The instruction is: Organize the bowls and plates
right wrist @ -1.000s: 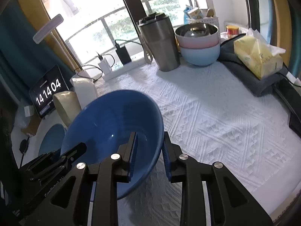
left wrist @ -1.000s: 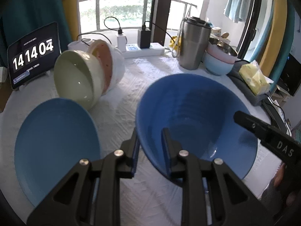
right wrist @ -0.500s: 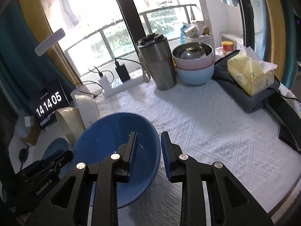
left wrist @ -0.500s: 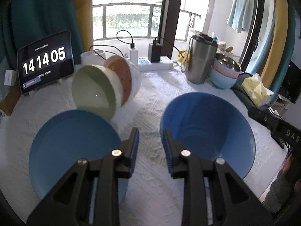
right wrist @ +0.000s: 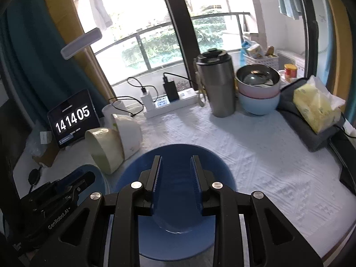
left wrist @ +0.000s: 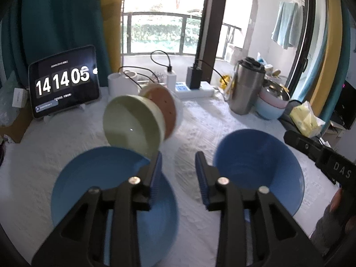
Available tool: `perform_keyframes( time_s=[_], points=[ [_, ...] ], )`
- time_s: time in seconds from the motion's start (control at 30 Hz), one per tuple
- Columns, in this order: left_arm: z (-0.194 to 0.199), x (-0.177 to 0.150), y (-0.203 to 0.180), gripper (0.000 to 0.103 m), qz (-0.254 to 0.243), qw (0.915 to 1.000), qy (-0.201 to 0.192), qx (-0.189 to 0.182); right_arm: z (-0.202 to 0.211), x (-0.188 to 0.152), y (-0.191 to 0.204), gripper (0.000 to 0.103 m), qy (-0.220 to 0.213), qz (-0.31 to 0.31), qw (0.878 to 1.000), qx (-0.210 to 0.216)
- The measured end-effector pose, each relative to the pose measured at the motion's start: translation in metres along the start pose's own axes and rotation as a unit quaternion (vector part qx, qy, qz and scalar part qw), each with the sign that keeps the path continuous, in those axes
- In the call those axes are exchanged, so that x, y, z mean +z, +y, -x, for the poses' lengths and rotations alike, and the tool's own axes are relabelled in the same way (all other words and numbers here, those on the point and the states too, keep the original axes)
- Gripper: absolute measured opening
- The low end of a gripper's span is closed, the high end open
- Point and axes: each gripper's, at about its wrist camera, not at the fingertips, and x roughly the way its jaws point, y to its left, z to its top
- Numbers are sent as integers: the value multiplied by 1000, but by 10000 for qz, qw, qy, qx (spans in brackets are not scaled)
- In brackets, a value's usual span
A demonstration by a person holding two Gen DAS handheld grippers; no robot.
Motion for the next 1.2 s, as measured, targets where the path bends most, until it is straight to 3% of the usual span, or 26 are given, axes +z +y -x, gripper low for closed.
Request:
perform_keyframes(
  time_s=[0.13, 0.8, 0.97, 1.2],
  points=[
    [1, 4, 16, 44, 118, 9999, -55, 14, -7, 3, 16, 27, 32, 99, 9999, 68],
    [-8, 16, 79, 44, 251, 9995, -105, 149, -46, 7, 90, 29, 270, 543, 9979, 238],
    [-18, 21, 97, 44, 219, 9996, -43, 168, -60, 7, 108, 37, 354, 624, 9970, 274],
    [-31, 28, 116, 44, 225, 9996, 14, 184, -80, 8, 131, 37, 542, 698, 9957, 291]
  ],
)
